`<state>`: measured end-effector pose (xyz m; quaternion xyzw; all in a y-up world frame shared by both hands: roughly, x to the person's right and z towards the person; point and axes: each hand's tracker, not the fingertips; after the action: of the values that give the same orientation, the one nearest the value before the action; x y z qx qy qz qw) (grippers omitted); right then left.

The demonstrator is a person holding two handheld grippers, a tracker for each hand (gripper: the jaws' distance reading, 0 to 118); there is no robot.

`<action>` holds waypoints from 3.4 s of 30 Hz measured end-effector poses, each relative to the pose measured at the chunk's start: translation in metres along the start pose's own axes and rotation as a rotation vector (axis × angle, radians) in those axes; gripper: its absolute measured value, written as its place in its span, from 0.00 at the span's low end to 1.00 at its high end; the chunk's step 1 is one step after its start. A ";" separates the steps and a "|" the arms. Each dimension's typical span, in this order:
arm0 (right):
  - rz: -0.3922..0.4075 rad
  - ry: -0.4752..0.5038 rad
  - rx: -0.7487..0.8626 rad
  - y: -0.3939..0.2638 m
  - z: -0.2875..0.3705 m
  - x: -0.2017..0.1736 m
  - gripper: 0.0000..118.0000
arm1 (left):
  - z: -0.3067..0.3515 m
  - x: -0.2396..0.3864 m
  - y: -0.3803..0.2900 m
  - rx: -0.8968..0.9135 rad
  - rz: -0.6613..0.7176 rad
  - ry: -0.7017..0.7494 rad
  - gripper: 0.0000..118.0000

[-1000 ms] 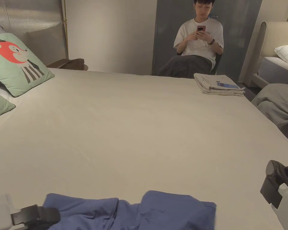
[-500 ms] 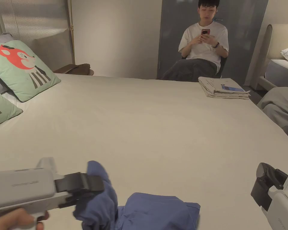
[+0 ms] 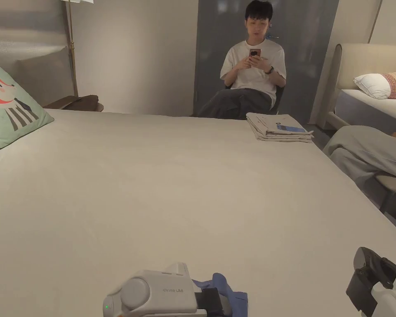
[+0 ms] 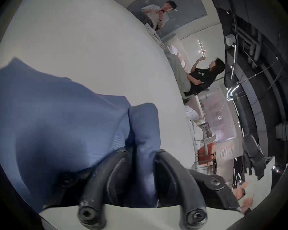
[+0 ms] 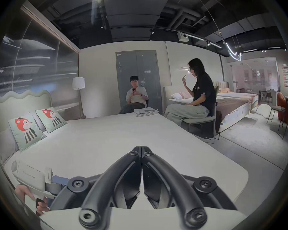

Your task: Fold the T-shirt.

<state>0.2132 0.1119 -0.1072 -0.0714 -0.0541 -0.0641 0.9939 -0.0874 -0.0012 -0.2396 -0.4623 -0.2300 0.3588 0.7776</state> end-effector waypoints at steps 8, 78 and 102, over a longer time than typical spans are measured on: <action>-0.032 -0.031 -0.005 -0.002 -0.003 0.013 0.00 | 0.068 0.009 0.007 0.227 -0.119 -0.110 0.93; 0.101 0.381 -0.730 -0.100 -0.107 -0.103 0.00 | 0.075 -0.112 0.016 0.007 -0.006 -0.070 0.24; 0.130 0.514 -0.599 -0.057 -0.122 -0.274 0.00 | 0.404 -0.298 0.092 0.430 0.267 0.198 0.17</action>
<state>-0.0523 0.0701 -0.2516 -0.3429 0.2218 -0.0300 0.9123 -0.5874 0.0225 -0.1403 -0.3457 -0.0084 0.4518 0.8224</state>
